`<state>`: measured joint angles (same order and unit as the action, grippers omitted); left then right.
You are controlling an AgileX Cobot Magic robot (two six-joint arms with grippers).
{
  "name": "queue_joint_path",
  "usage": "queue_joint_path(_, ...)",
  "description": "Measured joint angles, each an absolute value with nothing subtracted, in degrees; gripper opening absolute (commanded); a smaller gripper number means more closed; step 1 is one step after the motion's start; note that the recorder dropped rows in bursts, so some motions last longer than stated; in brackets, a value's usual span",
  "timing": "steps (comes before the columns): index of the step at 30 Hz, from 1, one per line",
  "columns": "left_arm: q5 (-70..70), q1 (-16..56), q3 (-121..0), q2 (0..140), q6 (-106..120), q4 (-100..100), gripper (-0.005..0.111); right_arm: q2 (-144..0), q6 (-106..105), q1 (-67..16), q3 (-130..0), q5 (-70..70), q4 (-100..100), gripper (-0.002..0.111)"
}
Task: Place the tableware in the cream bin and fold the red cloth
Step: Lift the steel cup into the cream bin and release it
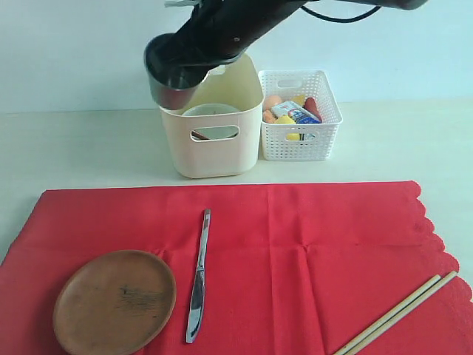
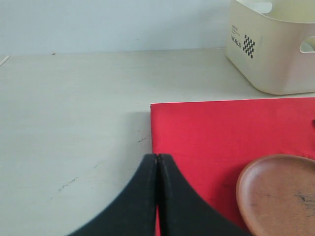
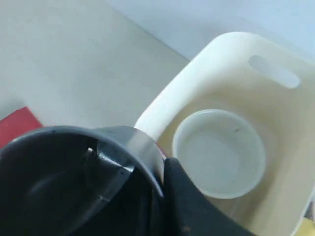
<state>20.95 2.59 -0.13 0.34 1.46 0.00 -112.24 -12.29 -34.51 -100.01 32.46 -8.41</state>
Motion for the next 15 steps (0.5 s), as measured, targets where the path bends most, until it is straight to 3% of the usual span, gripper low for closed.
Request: queue_joint_path(15, 20.9, 2.6, -0.1, 0.3, 1.5, 0.0, 0.000, -126.4, -12.9, -24.1, -100.3, 13.2, -13.1, 0.000)
